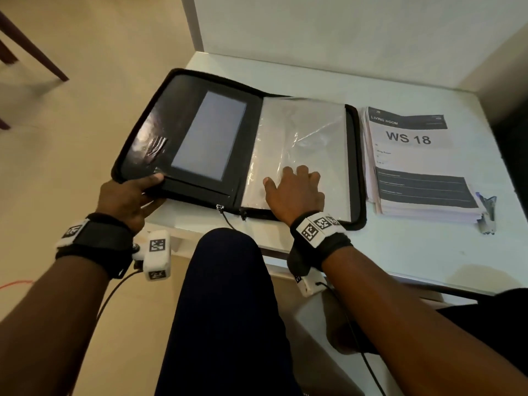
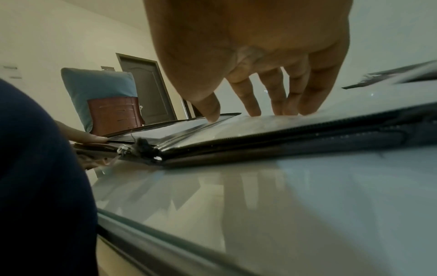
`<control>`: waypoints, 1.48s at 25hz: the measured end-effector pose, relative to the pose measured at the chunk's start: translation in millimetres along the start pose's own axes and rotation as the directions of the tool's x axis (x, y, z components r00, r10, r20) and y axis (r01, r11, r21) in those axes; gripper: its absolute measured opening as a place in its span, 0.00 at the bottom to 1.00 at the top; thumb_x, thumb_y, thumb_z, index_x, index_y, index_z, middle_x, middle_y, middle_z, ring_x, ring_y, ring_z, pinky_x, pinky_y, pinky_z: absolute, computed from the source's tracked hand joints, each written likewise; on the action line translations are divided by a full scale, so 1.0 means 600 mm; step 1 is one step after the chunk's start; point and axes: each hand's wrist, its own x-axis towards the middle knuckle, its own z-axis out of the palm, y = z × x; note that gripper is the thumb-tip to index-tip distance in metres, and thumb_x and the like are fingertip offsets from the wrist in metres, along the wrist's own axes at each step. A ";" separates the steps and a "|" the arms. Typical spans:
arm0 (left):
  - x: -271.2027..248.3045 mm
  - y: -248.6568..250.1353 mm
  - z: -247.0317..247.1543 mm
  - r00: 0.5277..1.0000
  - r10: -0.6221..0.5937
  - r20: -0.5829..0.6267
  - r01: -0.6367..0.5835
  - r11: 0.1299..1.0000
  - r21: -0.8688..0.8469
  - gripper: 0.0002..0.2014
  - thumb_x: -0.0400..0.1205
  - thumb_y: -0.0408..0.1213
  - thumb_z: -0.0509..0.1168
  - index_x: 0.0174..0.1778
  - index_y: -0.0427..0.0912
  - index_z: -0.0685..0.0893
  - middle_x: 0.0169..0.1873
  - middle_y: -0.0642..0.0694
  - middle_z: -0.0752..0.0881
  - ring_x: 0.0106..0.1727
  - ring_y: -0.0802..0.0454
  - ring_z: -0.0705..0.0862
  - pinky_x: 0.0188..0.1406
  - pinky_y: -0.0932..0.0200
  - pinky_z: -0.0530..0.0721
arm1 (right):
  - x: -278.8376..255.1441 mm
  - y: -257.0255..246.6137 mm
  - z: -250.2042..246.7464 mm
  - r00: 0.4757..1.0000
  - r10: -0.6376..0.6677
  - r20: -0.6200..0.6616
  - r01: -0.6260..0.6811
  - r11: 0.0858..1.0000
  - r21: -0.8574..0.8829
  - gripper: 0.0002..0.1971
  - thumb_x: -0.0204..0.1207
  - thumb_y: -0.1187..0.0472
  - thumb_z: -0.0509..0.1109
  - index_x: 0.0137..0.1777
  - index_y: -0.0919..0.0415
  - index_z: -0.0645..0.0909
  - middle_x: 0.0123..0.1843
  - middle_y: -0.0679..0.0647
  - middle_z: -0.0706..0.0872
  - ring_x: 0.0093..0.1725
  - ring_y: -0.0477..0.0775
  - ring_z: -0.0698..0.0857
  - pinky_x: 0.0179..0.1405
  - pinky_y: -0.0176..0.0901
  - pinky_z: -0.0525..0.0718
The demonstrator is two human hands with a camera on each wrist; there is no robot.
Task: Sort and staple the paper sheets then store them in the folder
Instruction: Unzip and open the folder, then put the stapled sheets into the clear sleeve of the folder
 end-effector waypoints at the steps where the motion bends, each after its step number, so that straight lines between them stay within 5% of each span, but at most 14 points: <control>1: 0.008 -0.010 0.000 0.999 0.001 -0.041 0.001 0.999 0.040 0.26 0.75 0.29 0.80 0.70 0.36 0.85 0.55 0.38 0.92 0.51 0.43 0.93 0.46 0.51 0.93 | -0.001 0.006 0.000 1.000 0.007 -0.005 -0.008 1.000 -0.023 0.27 0.86 0.38 0.56 0.76 0.55 0.73 0.75 0.57 0.72 0.75 0.63 0.69 0.66 0.64 0.76; 3: 0.033 -0.017 -0.011 0.987 0.008 -0.158 0.014 0.990 0.140 0.43 0.65 0.38 0.86 0.76 0.37 0.78 0.60 0.37 0.90 0.55 0.42 0.92 0.55 0.41 0.92 | -0.006 0.020 -0.004 1.000 0.021 -0.019 -0.022 0.998 -0.053 0.26 0.86 0.39 0.56 0.74 0.56 0.75 0.75 0.57 0.72 0.74 0.63 0.70 0.65 0.64 0.76; 5: 0.142 -0.054 -0.035 0.947 0.082 -0.310 0.084 0.870 0.486 0.67 0.50 0.55 0.85 0.85 0.45 0.60 0.75 0.35 0.80 0.68 0.35 0.85 0.62 0.27 0.85 | -0.014 0.046 -0.014 0.999 0.017 -0.029 -0.019 0.998 -0.063 0.25 0.86 0.40 0.57 0.71 0.57 0.78 0.74 0.56 0.72 0.72 0.63 0.72 0.64 0.63 0.76; 7: 0.184 -0.025 -0.017 0.924 0.247 -0.294 0.065 0.653 0.755 0.63 0.50 0.68 0.74 0.83 0.45 0.65 0.78 0.31 0.75 0.74 0.25 0.78 0.67 0.22 0.78 | -0.011 0.066 -0.025 1.000 -0.030 -0.005 0.030 0.999 0.029 0.25 0.86 0.41 0.58 0.69 0.58 0.80 0.72 0.56 0.75 0.70 0.62 0.76 0.65 0.60 0.79; 10: 0.071 0.077 0.164 0.907 0.390 0.161 -0.315 0.371 0.874 0.41 0.66 0.65 0.74 0.67 0.38 0.82 0.68 0.27 0.80 0.66 0.26 0.81 0.68 0.31 0.81 | 0.053 0.171 -0.089 0.996 0.007 -0.086 0.011 0.979 0.205 0.25 0.84 0.42 0.61 0.65 0.61 0.85 0.67 0.61 0.82 0.66 0.64 0.83 0.68 0.54 0.81; 13: 0.050 0.102 0.336 0.756 0.339 0.560 -0.635 0.173 0.753 0.19 0.78 0.46 0.76 0.61 0.41 0.88 0.63 0.31 0.86 0.62 0.32 0.85 0.66 0.39 0.83 | 0.156 0.322 -0.181 0.967 0.208 -0.146 -0.205 0.978 0.035 0.28 0.84 0.44 0.62 0.73 0.67 0.78 0.73 0.69 0.77 0.72 0.71 0.76 0.74 0.59 0.76; 15: 0.070 0.083 0.432 0.656 0.257 0.709 -0.740 0.035 0.672 0.15 0.84 0.40 0.71 0.66 0.42 0.87 0.68 0.34 0.84 0.68 0.33 0.82 0.71 0.41 0.78 | 0.216 0.419 -0.229 0.913 0.376 -0.157 -0.383 0.923 -0.020 0.33 0.83 0.43 0.64 0.78 0.67 0.69 0.77 0.69 0.71 0.77 0.73 0.69 0.75 0.65 0.72; 18: 0.085 0.049 0.551 0.602 0.191 0.776 -0.786 -0.034 0.618 0.17 0.87 0.42 0.66 0.72 0.47 0.82 0.78 0.43 0.76 0.78 0.39 0.75 0.80 0.42 0.71 | 0.281 0.506 -0.261 0.893 0.440 -0.092 -0.441 0.898 0.015 0.43 0.76 0.34 0.72 0.79 0.65 0.68 0.78 0.67 0.73 0.76 0.72 0.72 0.75 0.64 0.75; 24: 0.010 -0.031 0.687 0.450 0.210 0.868 -0.880 -0.061 0.471 0.14 0.84 0.44 0.65 0.65 0.48 0.83 0.74 0.45 0.76 0.79 0.39 0.69 0.69 0.26 0.77 | 0.318 0.560 -0.279 0.918 0.371 -0.143 -0.322 0.904 0.281 0.30 0.70 0.47 0.84 0.65 0.64 0.84 0.63 0.63 0.88 0.59 0.64 0.88 0.52 0.50 0.85; 28: 0.002 -0.039 0.701 0.535 0.273 0.799 -0.829 -0.010 0.559 0.15 0.84 0.42 0.65 0.67 0.48 0.82 0.74 0.44 0.74 0.80 0.39 0.67 0.70 0.21 0.73 | 0.282 0.572 -0.296 0.900 0.299 -0.317 -0.203 0.931 0.302 0.15 0.80 0.51 0.75 0.60 0.60 0.90 0.55 0.60 0.92 0.48 0.58 0.89 0.54 0.53 0.90; 32: 0.060 0.014 0.661 0.645 0.259 0.719 -0.745 0.004 0.667 0.22 0.85 0.41 0.65 0.76 0.45 0.77 0.79 0.39 0.70 0.82 0.34 0.64 0.77 0.30 0.71 | 0.246 0.556 -0.318 0.859 0.204 -0.470 -0.071 0.956 0.284 0.16 0.84 0.50 0.70 0.62 0.60 0.89 0.55 0.57 0.91 0.46 0.53 0.84 0.48 0.47 0.86; 34: 0.071 0.034 0.645 0.627 0.272 0.730 -0.755 -0.017 0.655 0.22 0.85 0.40 0.67 0.76 0.44 0.78 0.77 0.36 0.73 0.80 0.34 0.68 0.78 0.36 0.71 | 0.237 0.553 -0.320 0.867 0.220 -0.446 -0.012 0.906 0.424 0.17 0.83 0.51 0.72 0.66 0.59 0.86 0.61 0.55 0.91 0.49 0.50 0.88 0.47 0.44 0.89; 36: 0.048 0.039 0.648 0.552 0.301 0.778 -0.831 0.118 0.544 0.22 0.85 0.42 0.70 0.75 0.44 0.79 0.72 0.41 0.80 0.73 0.41 0.79 0.72 0.48 0.77 | 0.226 0.536 -0.324 0.909 0.216 -0.356 0.066 0.770 0.635 0.19 0.81 0.53 0.75 0.69 0.58 0.84 0.62 0.50 0.90 0.52 0.49 0.91 0.50 0.45 0.91; 37: 0.023 0.033 0.660 0.545 0.274 0.792 -0.831 0.306 0.465 0.25 0.84 0.44 0.72 0.77 0.45 0.77 0.70 0.45 0.83 0.69 0.47 0.83 0.68 0.53 0.80 | 0.223 0.523 -0.329 0.928 0.180 -0.325 0.128 0.666 0.735 0.20 0.80 0.54 0.77 0.70 0.58 0.83 0.63 0.49 0.91 0.54 0.50 0.92 0.53 0.48 0.92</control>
